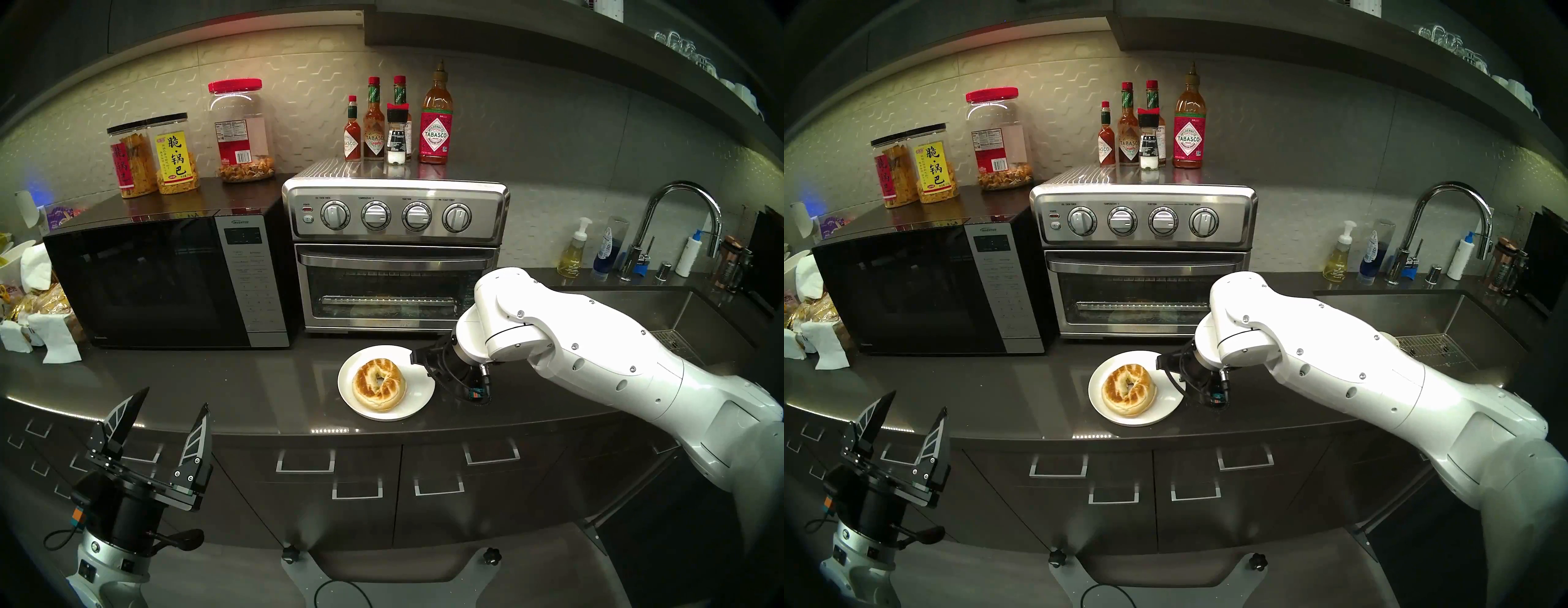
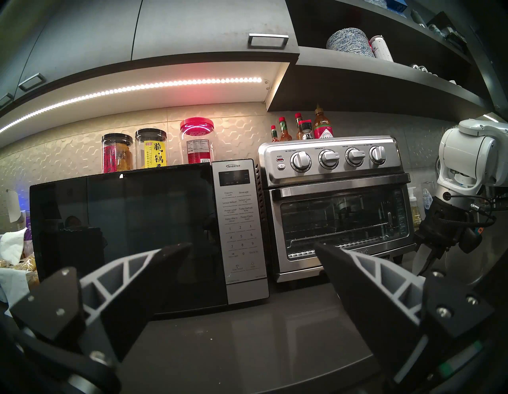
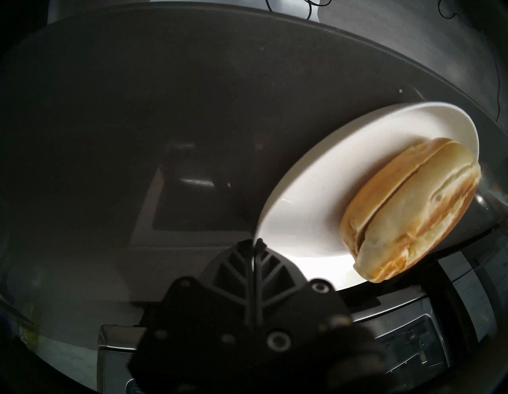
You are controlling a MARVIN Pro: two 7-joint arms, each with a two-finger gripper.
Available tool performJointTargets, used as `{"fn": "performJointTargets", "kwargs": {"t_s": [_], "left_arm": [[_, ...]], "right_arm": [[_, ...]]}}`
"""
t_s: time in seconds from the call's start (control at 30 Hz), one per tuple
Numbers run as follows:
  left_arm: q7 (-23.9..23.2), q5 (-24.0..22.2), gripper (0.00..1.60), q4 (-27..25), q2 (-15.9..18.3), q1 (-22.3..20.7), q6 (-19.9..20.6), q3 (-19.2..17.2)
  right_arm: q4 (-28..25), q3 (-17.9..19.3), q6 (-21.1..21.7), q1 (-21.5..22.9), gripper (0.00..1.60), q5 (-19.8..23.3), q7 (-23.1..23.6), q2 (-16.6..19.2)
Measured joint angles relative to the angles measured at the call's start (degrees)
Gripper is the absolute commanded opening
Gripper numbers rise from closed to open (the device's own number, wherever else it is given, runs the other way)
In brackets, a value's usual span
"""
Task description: Open the oven and place the bagel inside on the rack
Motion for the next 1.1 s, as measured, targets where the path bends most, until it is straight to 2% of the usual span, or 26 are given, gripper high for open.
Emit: {"fn": "performJointTargets", "kwargs": {"t_s": [1.1], "left_arm": [[0.0, 0.0, 1.6, 0.0, 0.0, 0.0, 0.0, 0.0]], "right_arm": [[3.81, 3.52, -4.49, -0.9, 0.0, -1.45, -7.64, 8.45]]}}
